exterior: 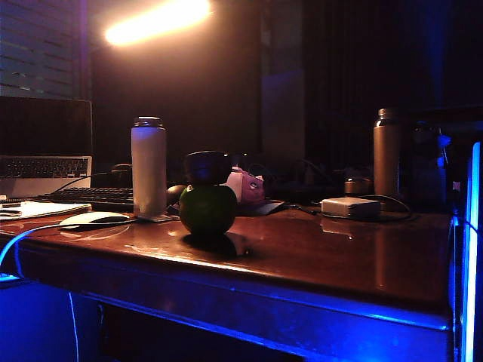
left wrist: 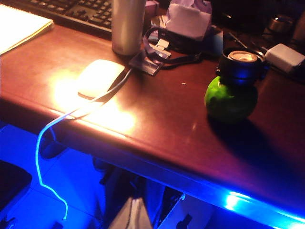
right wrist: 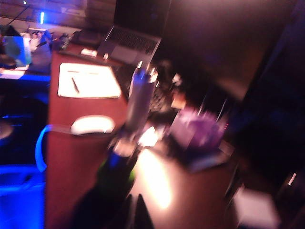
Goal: Stack the black thermos bottle cap from the table onto the green apple.
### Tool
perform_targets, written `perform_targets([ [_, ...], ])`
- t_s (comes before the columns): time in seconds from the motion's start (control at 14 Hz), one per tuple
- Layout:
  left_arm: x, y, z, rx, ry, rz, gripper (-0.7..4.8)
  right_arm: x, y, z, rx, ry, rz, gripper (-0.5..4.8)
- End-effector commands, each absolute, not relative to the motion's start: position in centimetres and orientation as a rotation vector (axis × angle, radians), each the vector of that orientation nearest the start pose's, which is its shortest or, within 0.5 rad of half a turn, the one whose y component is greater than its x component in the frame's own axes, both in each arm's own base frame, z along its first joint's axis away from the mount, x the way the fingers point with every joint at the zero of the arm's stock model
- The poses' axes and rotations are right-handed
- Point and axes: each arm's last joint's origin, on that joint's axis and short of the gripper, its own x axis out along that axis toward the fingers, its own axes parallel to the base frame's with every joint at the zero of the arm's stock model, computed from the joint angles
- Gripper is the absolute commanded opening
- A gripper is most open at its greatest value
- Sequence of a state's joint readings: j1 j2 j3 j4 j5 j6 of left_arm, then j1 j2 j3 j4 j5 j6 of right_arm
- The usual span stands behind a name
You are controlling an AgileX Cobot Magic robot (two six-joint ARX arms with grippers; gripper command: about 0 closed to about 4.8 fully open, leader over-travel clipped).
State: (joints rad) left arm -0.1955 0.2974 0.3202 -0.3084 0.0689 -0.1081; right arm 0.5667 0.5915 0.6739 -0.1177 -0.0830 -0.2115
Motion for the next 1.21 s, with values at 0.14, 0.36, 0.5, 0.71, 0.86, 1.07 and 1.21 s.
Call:
perform_targets([
  [0.14,10.5,-2.2,20.4,-0.058,0.291,-0.221,-0.03,9.9,6.6,27.4,-0.107,0.031,0.646,-0.05],
  [0.36,10.7,-2.2,17.4,-0.049,0.363,-0.217,-0.03,9.5,6.2,21.4,-0.066,0.172,0.621,-0.05],
  [0.5,10.7,-2.2,16.0,-0.021,0.395,-0.209,-0.03,9.2,6.0,19.4,-0.005,0.201,0.602,-0.05],
  [0.71,10.7,-2.2,15.0,-0.017,0.39,-0.203,-0.03,8.8,5.4,18.7,0.01,0.165,0.507,-0.05],
  [0.86,10.6,-2.2,14.2,-0.007,0.415,-0.203,-0.03,8.6,5.3,17.9,0.001,0.197,0.518,-0.05],
  [1.07,10.6,-2.2,13.6,0.021,0.423,-0.21,-0.03,8.5,5.3,16.6,-0.019,0.258,0.51,-0.05],
  [1.21,10.6,-2.2,13.6,0.063,0.419,-0.221,-0.03,8.5,5.3,15.5,-0.019,0.297,0.507,-0.05],
])
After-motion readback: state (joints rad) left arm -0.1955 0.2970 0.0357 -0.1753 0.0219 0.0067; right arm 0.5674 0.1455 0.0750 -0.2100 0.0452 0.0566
